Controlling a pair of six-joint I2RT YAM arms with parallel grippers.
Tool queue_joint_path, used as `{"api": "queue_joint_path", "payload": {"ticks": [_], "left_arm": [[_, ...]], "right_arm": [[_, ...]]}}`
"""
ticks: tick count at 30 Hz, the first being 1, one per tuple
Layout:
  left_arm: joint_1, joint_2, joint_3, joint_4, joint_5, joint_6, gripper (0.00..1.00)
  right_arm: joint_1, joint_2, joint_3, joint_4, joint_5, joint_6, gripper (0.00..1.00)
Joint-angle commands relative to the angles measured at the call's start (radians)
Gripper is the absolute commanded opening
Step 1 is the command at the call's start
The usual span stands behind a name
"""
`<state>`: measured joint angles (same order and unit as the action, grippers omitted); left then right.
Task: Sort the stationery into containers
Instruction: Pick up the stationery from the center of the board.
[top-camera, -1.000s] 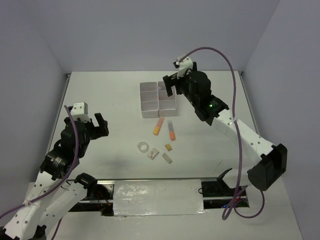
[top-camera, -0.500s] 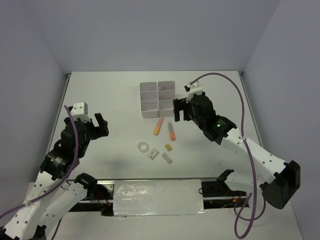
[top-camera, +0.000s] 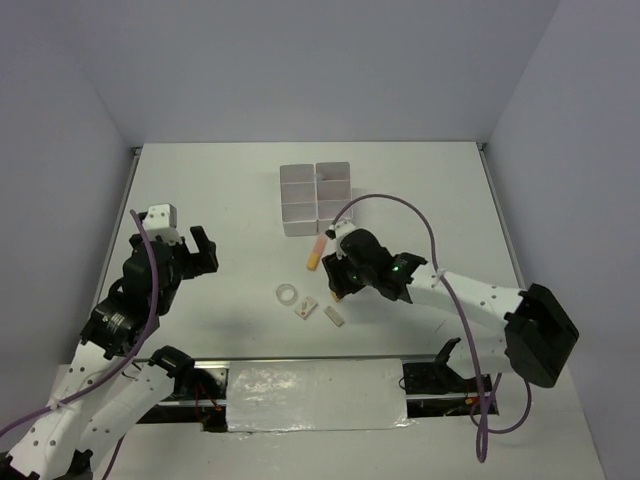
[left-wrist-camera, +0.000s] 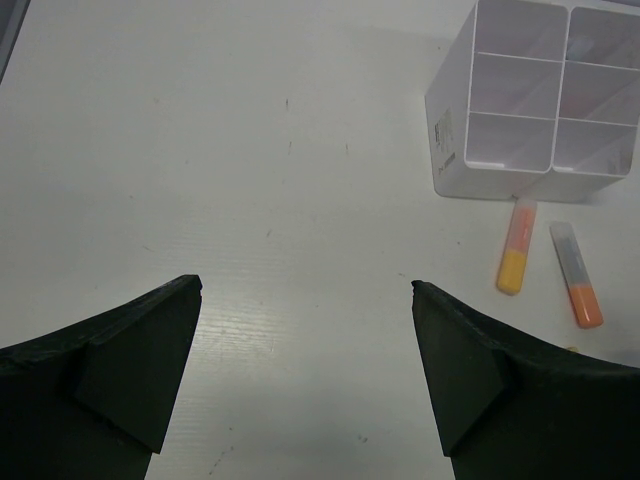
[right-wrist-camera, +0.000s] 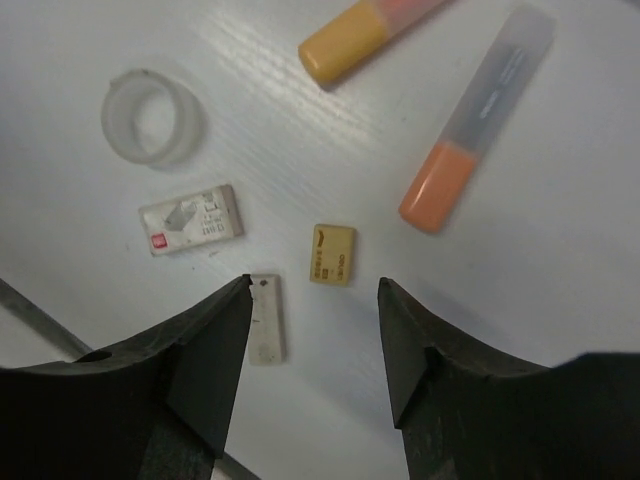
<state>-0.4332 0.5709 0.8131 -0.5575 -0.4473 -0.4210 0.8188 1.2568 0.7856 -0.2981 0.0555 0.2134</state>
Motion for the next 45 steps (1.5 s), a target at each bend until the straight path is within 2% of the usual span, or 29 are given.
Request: {"api": "queue_joint_path", "payload": {"ticks": [1, 8, 13, 17, 22, 25, 27, 29, 35, 40, 45], "left_arm": [[0.005, 0.009, 0.018, 0.024, 0.009, 0.007, 0.99], [0.005, 0.007, 0.018, 0.024, 0.007, 0.008, 0.99], [0.005, 0.012, 0.017, 0.025, 0.010, 0.010, 0.99], [0.005, 0.012, 0.018, 0.022, 0.013, 0.010, 0.99], [0.005, 0.007, 0.017, 0.022, 0.007, 0.008, 0.99], [0.005, 0.006, 0.018, 0.022, 0.007, 0.008, 0.99], [0.005, 0.007, 0.017, 0.022, 0.012, 0.010, 0.99], [0.005, 0.009, 0.018, 0.022, 0.012, 0.010, 0.99], [0.005, 0.001, 0.017, 0.021, 0.007, 0.008, 0.99], [0.005, 0.004, 0.018, 0.022, 0.015, 0.010, 0.99], [0.005, 0.000, 0.018, 0.021, 0.004, 0.008, 0.99]], "right_arm": [[0.025, 0.082, -0.013, 0.050, 0.012, 0.041, 0.59], [0.062, 0.269, 0.009, 0.071, 0.037, 0.057, 0.49], [0.074, 0.280, 0.014, 0.079, 0.056, 0.061, 0.51], [0.075, 0.300, 0.024, 0.077, 0.087, 0.058, 0.57], [0.077, 0.357, 0.063, 0.044, 0.107, 0.060, 0.54], [0.083, 0.354, 0.060, 0.037, 0.122, 0.061, 0.48], [0.086, 0.346, 0.060, 0.039, 0.112, 0.054, 0.29], [0.088, 0.343, 0.069, 0.030, 0.103, 0.046, 0.20], [0.094, 0.244, 0.102, 0.042, 0.058, 0.037, 0.02], [0.085, 0.173, 0.159, 0.018, 0.139, 0.008, 0.00], [-0.009, 0.289, 0.357, -0.019, 0.152, -0.086, 0.01]]}}
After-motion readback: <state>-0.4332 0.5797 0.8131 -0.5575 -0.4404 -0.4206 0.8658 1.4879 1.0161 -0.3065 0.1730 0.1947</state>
